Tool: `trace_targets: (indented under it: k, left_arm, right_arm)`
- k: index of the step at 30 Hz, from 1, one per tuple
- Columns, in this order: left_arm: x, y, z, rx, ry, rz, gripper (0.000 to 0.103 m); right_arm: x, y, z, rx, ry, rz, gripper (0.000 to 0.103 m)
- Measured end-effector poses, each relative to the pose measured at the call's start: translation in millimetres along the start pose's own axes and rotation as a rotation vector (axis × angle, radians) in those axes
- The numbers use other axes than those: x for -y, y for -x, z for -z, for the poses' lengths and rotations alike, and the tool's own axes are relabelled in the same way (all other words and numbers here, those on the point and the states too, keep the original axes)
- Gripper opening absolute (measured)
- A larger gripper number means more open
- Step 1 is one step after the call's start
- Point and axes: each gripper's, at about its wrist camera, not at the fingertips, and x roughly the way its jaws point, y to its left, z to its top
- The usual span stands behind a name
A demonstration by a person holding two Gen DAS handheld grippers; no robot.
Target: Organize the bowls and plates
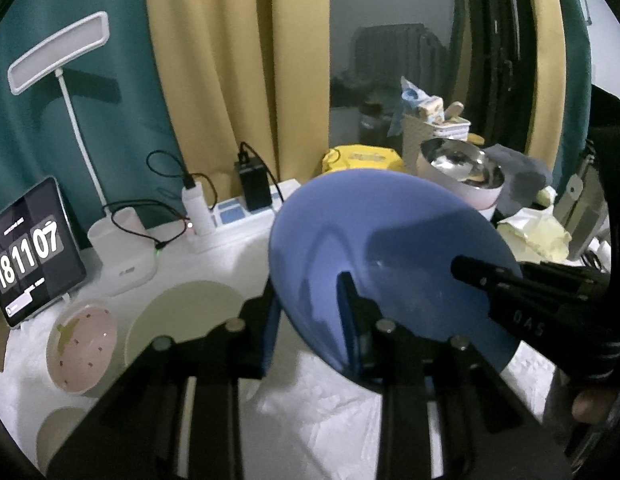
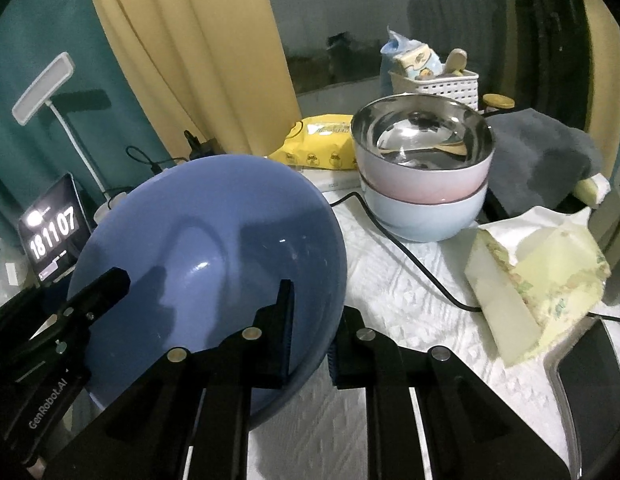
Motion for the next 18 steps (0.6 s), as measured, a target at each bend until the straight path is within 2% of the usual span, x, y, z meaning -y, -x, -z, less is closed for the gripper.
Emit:
trace_targets:
  k: [18]
  left_arm:
    - [3.6, 53.4, 16.0, 0.026, 0.013, 0.010, 0.028]
  right_arm:
    - [-10.8, 48.8, 18.2, 0.038, 0.007, 0.000, 0.015]
